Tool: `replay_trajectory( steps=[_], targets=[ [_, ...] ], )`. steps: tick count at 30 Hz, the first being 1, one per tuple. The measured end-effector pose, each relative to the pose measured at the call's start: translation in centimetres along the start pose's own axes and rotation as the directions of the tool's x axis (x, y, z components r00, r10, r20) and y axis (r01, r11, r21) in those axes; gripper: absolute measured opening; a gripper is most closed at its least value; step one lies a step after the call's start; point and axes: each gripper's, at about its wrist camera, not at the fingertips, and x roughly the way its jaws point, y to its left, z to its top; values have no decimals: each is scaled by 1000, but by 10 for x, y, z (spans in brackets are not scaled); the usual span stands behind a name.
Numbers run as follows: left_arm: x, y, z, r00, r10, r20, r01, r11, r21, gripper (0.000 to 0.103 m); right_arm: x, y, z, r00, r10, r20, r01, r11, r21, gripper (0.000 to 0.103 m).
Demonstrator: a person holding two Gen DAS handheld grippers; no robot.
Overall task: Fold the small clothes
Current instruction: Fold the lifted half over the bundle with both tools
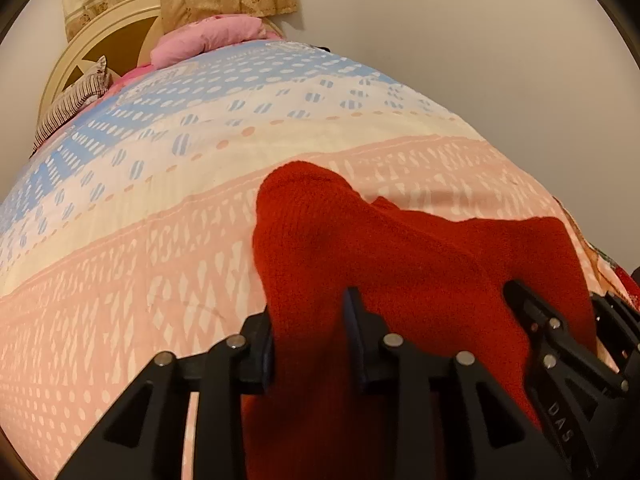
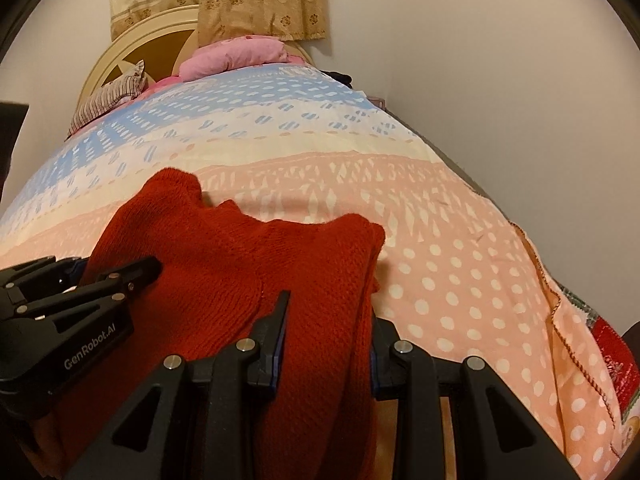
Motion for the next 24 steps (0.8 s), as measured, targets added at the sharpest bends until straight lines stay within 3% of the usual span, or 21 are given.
replay_trajectory(
  steps=[4, 6, 10, 14, 16, 19, 24],
  targets=[
    [0, 0, -1, 1000, 7, -1, -7, 1000, 8, 36, 2, -4, 2, 1000, 9, -7, -9, 1000, 17, 33],
    [-1, 3, 0, 1000, -6, -2, 6, 1000, -1, 39, -2, -10, 0, 1000, 21, -2, -21, 999, 42, 40],
    [-6, 20, 1, 996, -82, -27, 80, 996, -50, 51, -26, -29, -7, 997, 62, 40, -67, 987, 144, 42],
    [-23, 32, -1, 997, -77, -3, 77, 997, -26, 63, -65, -41, -16, 994, -1, 110, -21, 980, 197, 43],
    [-37, 40, -6, 998, -57, 27, 57, 998, -11, 64, -84, -46, -21, 991, -25, 132, -5, 976, 217, 43],
    [-60, 52, -19, 996, -73, 59, 74, 997, -13, 64, -110, -47, -35, 990, -8, 144, -22, 979, 204, 43],
    [-94, 61, -53, 988, -127, 86, 124, 992, 33, 64, -149, -10, -70, 990, 22, 139, -35, 996, 88, 43]
  ],
)
